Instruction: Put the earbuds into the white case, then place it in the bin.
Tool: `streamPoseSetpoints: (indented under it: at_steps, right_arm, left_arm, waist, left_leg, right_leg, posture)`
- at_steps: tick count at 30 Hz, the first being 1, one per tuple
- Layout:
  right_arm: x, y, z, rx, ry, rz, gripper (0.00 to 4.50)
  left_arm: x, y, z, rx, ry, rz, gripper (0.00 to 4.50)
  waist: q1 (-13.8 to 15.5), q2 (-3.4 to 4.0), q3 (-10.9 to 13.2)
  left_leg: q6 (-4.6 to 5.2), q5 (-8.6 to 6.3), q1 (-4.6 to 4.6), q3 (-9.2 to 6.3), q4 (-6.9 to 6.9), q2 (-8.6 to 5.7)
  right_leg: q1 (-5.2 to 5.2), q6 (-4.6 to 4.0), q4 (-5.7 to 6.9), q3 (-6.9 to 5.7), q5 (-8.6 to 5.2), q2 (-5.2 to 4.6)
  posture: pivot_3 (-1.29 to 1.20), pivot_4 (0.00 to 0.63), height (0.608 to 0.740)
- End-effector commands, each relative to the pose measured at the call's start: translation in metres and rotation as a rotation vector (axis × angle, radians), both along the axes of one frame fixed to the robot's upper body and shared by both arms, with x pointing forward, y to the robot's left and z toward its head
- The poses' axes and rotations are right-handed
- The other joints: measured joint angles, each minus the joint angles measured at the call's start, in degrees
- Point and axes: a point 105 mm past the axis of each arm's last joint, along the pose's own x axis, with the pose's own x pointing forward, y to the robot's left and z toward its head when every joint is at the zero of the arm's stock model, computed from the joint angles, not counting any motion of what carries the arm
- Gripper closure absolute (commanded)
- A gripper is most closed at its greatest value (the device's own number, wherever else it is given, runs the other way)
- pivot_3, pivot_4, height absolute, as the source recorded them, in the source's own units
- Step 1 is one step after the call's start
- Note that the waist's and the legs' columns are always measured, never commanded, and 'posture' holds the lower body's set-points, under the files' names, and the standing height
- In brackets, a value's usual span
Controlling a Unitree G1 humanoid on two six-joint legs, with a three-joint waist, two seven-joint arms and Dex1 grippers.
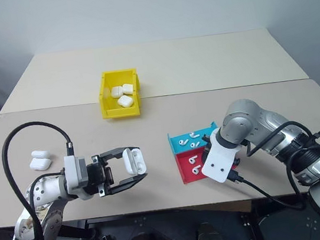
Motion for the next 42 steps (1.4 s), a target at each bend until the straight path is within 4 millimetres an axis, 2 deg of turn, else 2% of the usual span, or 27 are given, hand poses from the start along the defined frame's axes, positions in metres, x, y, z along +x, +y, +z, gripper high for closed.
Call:
streamPoseSetpoints:
  at_steps: [1,32,36,42]
  right_arm:
    - [-0.002,0.0006,0.0016,-0.028,-0.004,0.027,2.38]
    - [-0.0073,0.0005,0.0013,-0.033,0.022,0.036,2.38]
    - [-0.0073,0.0018,0.002,-0.023,0.015,0.041,3.3]
    - [-0.009,0.0054,0.0051,-0.007,0.016,0.043,3.3]
  left_arm:
    - [-0.0044,-0.0031,0.0082,0.004,-0.045,-0.016,1.7]
    - [-0.0033,-0.0031,0.0047,0.02,-0.045,-0.001,1.7]
    - [-0.0037,-0.0032,0.0052,0.019,-0.046,-0.001,1.7]
    - [-0.0033,-0.0029,0.0052,0.02,-0.047,0.001,1.7]
  waist:
    - [0.0,0.0,0.0]
    - [0.0,0.0,0.0]
    - [0.0,0.0,0.0]
    - [0.0,0.0,0.0]
  left_leg:
    - [0.0,0.0,0.0,0.0,0.0,0.0]
    - [0.0,0.0,0.0,0.0,0.0,0.0]
    - [0.0,0.0,0.0,0.0,-0.01,0.0]
    - [0.0,0.0,0.0,0.0,-0.01,0.0]
  right_leg:
    - [0.0,0.0,0.0,0.0,0.0,0.0]
    - [0.0,0.0,0.0,0.0,0.0,0.0]
    - [0.0,-0.01,0.0,0.0,0.0,0.0]
    - [0.0,-0.01,0.0,0.0,0.0,0.0]
  posture:
    - [0.0,0.15,0.74]
    - [0.0,0.15,0.74]
    - [0.0,0.15,0.74]
    - [0.0,0.15,0.74]
